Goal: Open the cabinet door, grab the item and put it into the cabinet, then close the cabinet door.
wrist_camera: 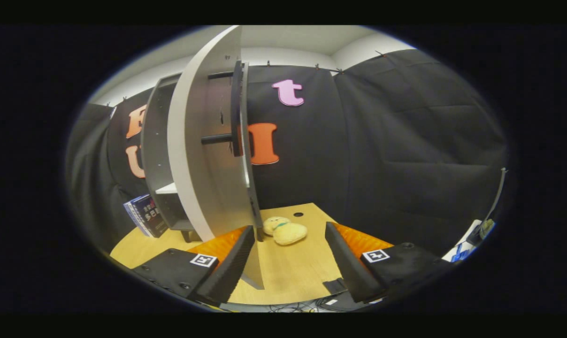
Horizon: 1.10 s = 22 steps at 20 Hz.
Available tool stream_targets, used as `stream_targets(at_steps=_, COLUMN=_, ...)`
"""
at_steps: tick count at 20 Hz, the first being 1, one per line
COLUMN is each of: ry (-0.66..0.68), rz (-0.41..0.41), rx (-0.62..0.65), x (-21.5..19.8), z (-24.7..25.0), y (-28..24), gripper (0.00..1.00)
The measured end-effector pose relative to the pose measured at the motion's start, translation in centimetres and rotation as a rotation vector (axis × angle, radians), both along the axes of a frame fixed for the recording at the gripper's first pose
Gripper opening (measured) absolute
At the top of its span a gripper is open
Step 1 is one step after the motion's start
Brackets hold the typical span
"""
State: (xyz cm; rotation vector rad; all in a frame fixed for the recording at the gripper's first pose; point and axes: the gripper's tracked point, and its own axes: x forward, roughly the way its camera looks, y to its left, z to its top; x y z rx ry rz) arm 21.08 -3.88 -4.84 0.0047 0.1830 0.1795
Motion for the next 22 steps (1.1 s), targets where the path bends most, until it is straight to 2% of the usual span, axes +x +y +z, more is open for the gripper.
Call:
stream_targets(at_steps=12, ry=0.030, rz=0.210, rx=-0.028, x=-0.8, z=-1.1, y=11.7, gripper=0.97)
stream_targets(at_steps=18, ry=0.037, rz=0.268, rx=-0.028, x=0.3, z=-2.2, y=17.5, gripper=0.97)
stream_targets(at_steps=22, ry=0.028, rz=0.294, rx=-0.048, x=2.8, z=-2.6, y=21.4, gripper=0.97)
